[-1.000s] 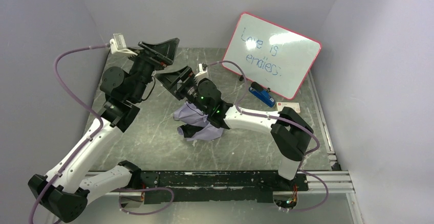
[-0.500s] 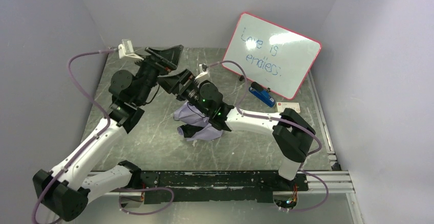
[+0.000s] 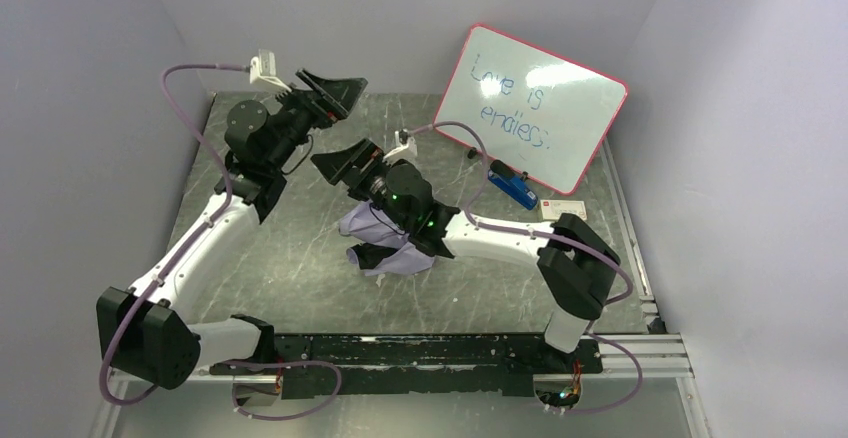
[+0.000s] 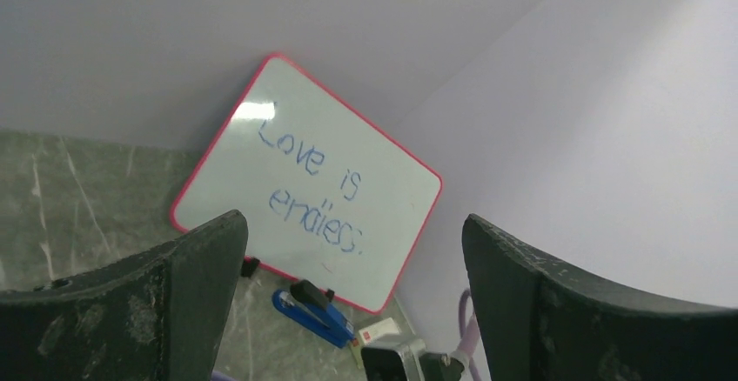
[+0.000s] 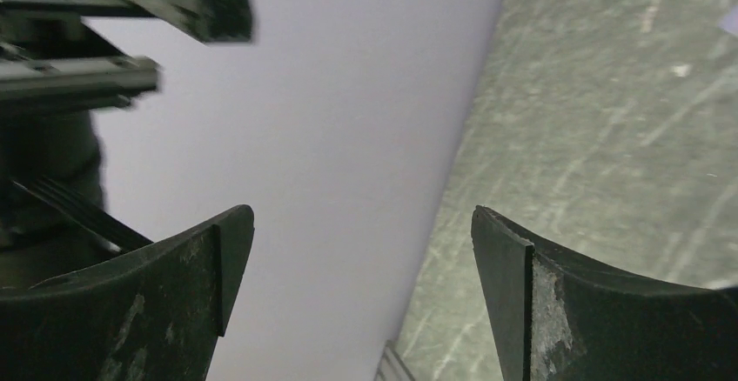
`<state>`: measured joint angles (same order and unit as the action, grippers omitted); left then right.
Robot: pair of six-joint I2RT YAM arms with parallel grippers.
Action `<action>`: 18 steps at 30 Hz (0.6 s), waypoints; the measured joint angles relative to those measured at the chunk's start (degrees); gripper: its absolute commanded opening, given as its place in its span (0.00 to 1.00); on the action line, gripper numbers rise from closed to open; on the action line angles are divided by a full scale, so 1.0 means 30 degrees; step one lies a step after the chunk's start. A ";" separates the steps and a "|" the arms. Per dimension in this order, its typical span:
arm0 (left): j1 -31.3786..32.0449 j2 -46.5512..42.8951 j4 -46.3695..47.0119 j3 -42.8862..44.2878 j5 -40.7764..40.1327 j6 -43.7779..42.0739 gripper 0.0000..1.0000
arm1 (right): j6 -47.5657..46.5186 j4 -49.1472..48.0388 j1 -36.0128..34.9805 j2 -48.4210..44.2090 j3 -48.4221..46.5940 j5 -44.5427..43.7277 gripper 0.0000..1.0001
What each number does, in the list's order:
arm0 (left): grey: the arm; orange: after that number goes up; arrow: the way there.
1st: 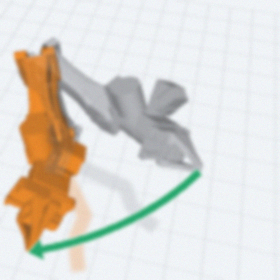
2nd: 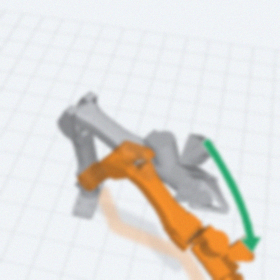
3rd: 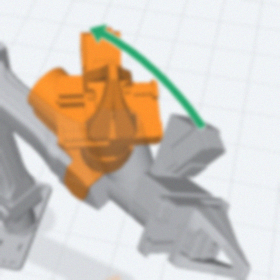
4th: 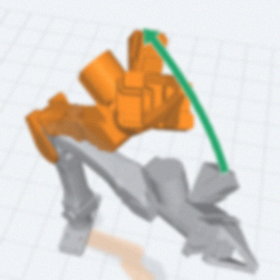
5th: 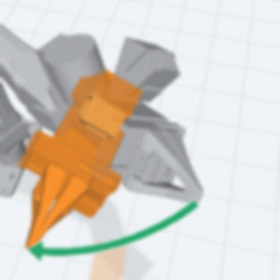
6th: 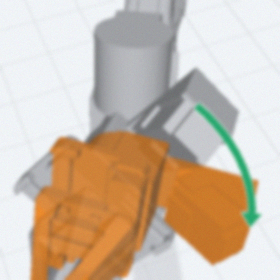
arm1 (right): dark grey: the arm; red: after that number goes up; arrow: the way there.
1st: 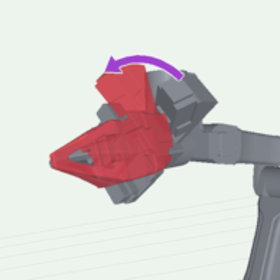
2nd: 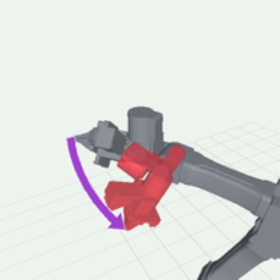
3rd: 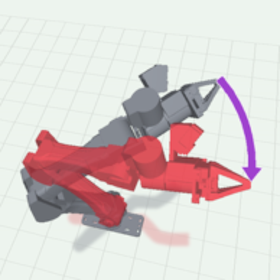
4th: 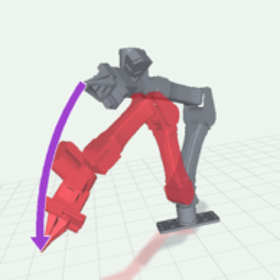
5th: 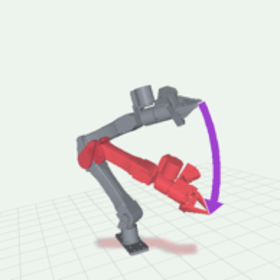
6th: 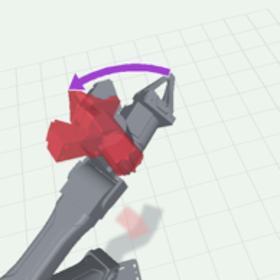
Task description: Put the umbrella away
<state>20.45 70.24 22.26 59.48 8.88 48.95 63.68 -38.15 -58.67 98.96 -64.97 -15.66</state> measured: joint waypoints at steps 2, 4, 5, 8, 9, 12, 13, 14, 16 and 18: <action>-0.0430 0.0131 -0.0219 0.0576 0.0597 -0.0794 0.97 | -0.0393 0.1122 0.0022 -0.0277 0.0000 -0.0401 1.00; -0.0685 0.0525 -0.1829 0.2404 0.0648 -0.2528 0.97 | -0.1078 0.2747 0.0168 -0.0816 -0.0102 -0.0772 1.00; -0.0765 0.0729 -0.2878 0.3708 0.0481 -0.3912 0.97 | -0.1559 0.3861 0.0321 -0.1129 -0.0335 -0.0962 1.00; -0.0889 0.0444 -0.4160 0.5384 -0.0357 -0.7737 0.97 | -0.3075 0.6878 0.1137 -0.1909 -0.1472 -0.1435 1.00; -0.0903 0.0131 -0.4386 0.5457 -0.0845 -0.8925 0.97 | -0.3650 0.7832 0.1530 -0.2120 -0.1938 -0.1559 1.00; -0.1020 -0.0831 -0.5559 0.5333 -0.2324 -1.1861 0.97 | -0.5435 1.0258 0.2739 -0.2739 -0.2863 -0.1763 1.00; -0.1093 -0.1042 -0.6033 0.5326 -0.2681 -1.2721 0.97 | -0.6237 1.1191 0.3264 -0.2973 -0.3082 -0.1785 1.00; -0.1144 -0.1166 -0.6462 0.5333 -0.2958 -1.3333 0.97 | -0.6776 1.1737 0.3585 -0.3089 -0.3184 -0.1785 1.00; -0.1195 -0.1202 -0.7847 0.5625 -0.3453 -1.4535 0.97 | -0.8072 1.3180 0.4430 -0.3169 -0.3548 -0.1734 1.00; -0.1202 -0.0765 -0.9442 0.6455 -0.3621 -1.5365 0.97 | -0.9537 1.4804 0.5304 -0.3016 -0.4116 -0.1246 1.00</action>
<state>16.84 67.94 -6.07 78.85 -1.98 2.85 35.07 6.26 -42.76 89.91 -77.32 -19.40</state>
